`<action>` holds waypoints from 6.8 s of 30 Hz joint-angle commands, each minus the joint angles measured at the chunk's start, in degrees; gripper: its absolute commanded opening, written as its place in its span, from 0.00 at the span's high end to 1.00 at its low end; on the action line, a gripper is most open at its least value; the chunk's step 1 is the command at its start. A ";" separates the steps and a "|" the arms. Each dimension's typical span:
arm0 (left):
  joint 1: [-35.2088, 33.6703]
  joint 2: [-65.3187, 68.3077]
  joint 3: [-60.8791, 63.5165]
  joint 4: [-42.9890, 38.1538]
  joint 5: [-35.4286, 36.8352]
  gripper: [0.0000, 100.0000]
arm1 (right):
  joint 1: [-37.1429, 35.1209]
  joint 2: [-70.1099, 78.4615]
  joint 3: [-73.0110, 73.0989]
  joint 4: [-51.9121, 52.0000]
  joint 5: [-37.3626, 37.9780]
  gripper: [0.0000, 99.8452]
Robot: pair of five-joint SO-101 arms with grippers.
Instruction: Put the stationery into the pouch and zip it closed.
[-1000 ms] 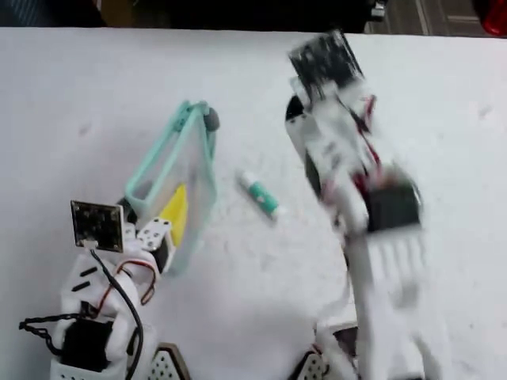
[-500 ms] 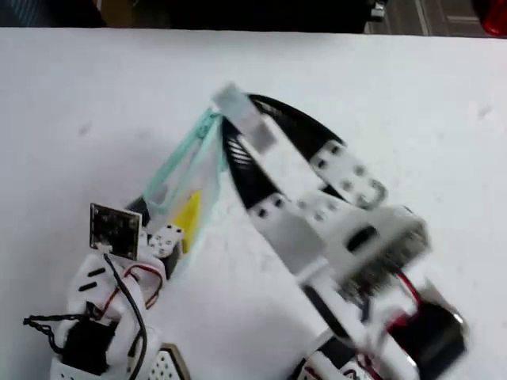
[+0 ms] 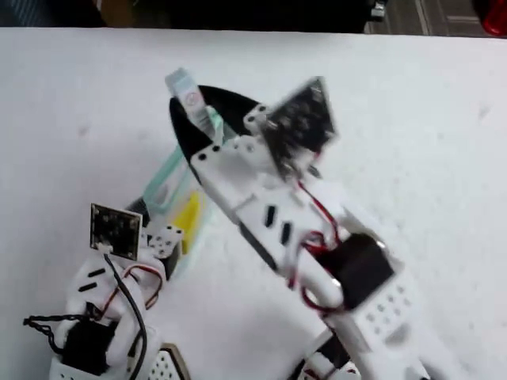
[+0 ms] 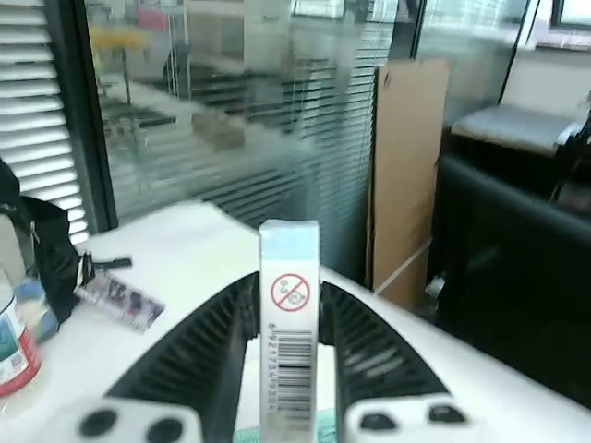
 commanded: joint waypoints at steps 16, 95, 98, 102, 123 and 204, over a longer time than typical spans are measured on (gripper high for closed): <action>0.66 0.04 -0.70 -0.70 -0.70 0.80 | -7.87 4.26 14.95 -11.56 -2.55 0.98; -1.98 0.04 -0.88 -8.00 -0.70 0.97 | 20.44 66.51 -9.67 14.11 4.13 0.98; 0.66 0.04 -0.62 -9.49 -0.79 0.97 | 23.69 66.42 -9.67 14.29 4.04 0.98; 4.70 0.04 -0.44 -9.32 -0.70 0.97 | 26.33 64.75 -9.49 14.29 3.78 0.98; 9.01 0.04 5.01 -9.76 0.00 0.85 | 23.34 5.23 -9.85 23.87 4.13 0.98; 8.40 0.04 1.58 -2.64 1.93 0.79 | -0.13 -4.26 17.58 -10.24 -3.69 0.98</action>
